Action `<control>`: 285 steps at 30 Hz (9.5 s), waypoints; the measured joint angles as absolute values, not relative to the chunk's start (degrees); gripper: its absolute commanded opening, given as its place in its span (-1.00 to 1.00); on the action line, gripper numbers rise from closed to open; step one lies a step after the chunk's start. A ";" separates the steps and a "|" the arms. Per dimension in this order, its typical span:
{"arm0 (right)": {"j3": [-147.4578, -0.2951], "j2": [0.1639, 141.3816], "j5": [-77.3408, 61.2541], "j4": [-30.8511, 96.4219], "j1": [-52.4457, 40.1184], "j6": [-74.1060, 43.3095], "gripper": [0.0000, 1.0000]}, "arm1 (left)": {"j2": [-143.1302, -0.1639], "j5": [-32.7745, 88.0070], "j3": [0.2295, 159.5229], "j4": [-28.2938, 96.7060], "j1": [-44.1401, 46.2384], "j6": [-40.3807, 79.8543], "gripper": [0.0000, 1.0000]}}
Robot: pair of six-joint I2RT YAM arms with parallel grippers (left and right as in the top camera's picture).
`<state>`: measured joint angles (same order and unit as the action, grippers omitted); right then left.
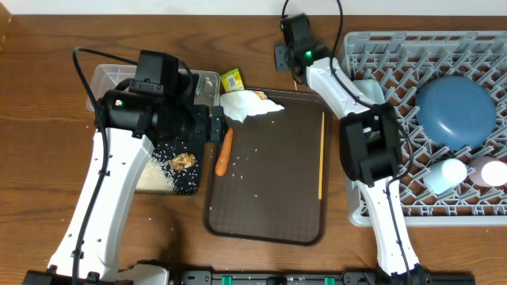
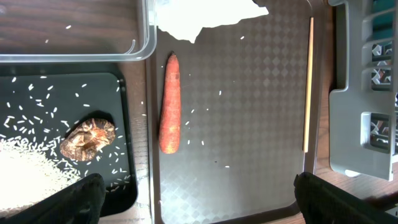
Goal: Sort waste into correct bins and load items into the dishwasher rack
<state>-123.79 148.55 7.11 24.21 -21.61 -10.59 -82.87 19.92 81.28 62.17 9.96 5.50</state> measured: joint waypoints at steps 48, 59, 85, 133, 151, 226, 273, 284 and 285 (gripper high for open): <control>-123.90 135.06 7.20 41.28 -21.76 -10.35 -0.98 | -82.87 19.92 81.28 62.19 9.98 5.50 0.96; -123.87 133.69 5.76 42.65 -21.78 -10.04 0.23 | -82.87 19.92 81.28 62.19 9.96 5.50 0.96; -124.20 149.60 6.70 26.13 -21.67 -5.80 -0.98 | -82.87 19.92 81.28 62.17 9.98 5.50 0.96; -123.96 132.79 4.67 39.81 -23.51 1.08 0.22 | -82.87 19.90 81.28 62.17 9.96 5.50 0.96; -123.66 149.64 4.75 22.09 -21.58 5.58 -0.22 | -82.87 19.92 81.28 62.19 9.98 5.50 0.96; -123.68 123.35 11.27 75.70 -10.83 -7.97 -0.98 | -82.87 19.51 81.28 62.17 9.96 5.50 0.96; -122.41 116.55 -3.22 85.73 -19.97 -0.36 -0.35 | -82.87 19.51 81.28 62.17 9.96 5.50 0.96; -98.59 117.62 -1.54 73.14 -32.71 -18.70 -0.37 | -82.87 19.49 81.28 62.15 9.96 5.50 0.96; -96.97 117.75 -1.52 72.40 -32.58 -19.86 -0.37 | -82.87 19.49 81.28 62.17 9.98 5.50 0.96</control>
